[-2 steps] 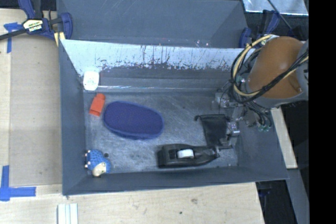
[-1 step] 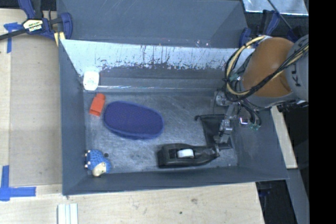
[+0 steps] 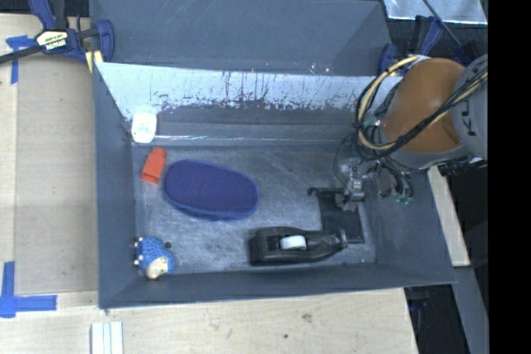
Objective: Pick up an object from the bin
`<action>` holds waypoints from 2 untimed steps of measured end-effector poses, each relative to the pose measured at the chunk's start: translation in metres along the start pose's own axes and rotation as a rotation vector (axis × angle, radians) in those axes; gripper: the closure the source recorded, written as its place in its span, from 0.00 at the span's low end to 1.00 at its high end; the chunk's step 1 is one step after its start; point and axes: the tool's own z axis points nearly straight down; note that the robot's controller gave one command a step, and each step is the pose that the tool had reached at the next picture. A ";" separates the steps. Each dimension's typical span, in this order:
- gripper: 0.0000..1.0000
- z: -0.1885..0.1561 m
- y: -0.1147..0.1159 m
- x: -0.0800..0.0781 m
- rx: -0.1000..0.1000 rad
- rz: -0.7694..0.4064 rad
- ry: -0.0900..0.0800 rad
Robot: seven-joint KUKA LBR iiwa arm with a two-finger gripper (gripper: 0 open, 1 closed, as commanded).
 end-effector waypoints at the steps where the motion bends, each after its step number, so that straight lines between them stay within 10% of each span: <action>1: 1.00 -0.023 0.010 0.020 -0.001 -0.037 0.006; 2: 1.00 -0.146 0.014 0.029 0.000 -0.014 -0.004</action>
Offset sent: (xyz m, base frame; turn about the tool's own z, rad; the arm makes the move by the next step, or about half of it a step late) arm -0.0198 0.0121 0.0212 -0.0385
